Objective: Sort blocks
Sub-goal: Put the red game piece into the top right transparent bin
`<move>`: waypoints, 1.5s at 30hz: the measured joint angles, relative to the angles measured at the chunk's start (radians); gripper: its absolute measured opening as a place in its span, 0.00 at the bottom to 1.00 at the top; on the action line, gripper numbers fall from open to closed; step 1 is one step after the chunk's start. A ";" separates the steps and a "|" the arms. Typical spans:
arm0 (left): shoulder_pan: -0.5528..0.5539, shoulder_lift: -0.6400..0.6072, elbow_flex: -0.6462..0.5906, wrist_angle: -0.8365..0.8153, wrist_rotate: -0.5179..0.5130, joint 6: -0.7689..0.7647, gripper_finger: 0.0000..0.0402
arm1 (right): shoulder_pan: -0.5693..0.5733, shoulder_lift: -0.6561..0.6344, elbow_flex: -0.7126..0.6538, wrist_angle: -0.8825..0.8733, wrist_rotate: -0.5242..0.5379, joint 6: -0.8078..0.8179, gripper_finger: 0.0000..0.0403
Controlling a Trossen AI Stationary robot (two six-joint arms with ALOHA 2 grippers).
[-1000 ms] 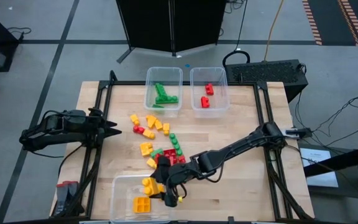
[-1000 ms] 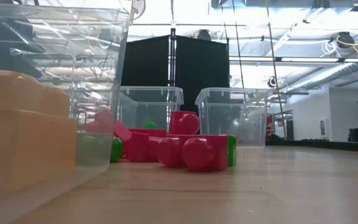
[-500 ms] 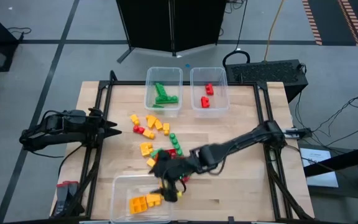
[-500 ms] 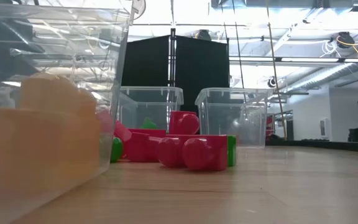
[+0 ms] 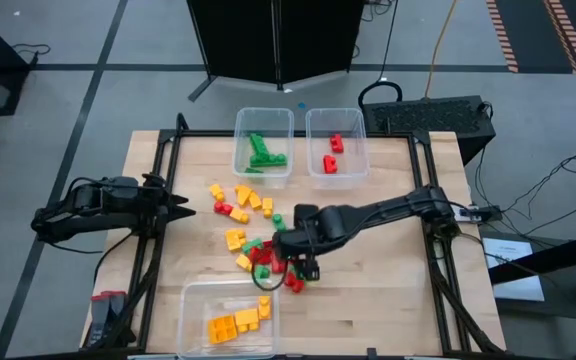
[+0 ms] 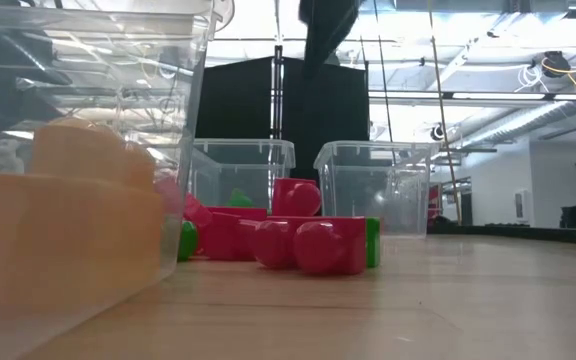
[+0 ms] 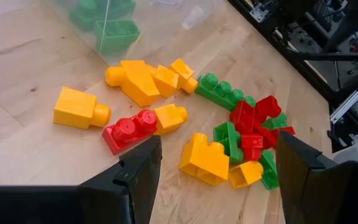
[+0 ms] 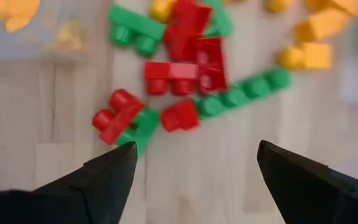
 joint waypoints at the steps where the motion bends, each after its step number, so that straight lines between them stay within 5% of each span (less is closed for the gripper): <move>1: 0.000 0.000 0.000 0.000 0.000 0.000 0.52 | 0.001 0.001 -0.029 0.035 -0.005 -0.023 0.81; 16: 0.000 0.000 0.000 0.000 -0.002 0.001 0.52 | -0.030 -0.001 -0.372 0.418 -0.131 -0.121 0.81; 31: 0.000 0.000 0.000 0.000 -0.005 -0.001 0.52 | -0.079 -0.001 -0.483 0.564 -0.136 -0.126 0.79; 37: 0.000 0.000 0.000 0.000 -0.005 -0.002 0.52 | -0.087 -0.001 -0.512 0.600 -0.136 -0.122 0.65; 45: 0.000 0.000 0.000 0.000 -0.009 -0.006 0.52 | -0.086 -0.001 -0.514 0.598 -0.137 -0.120 0.34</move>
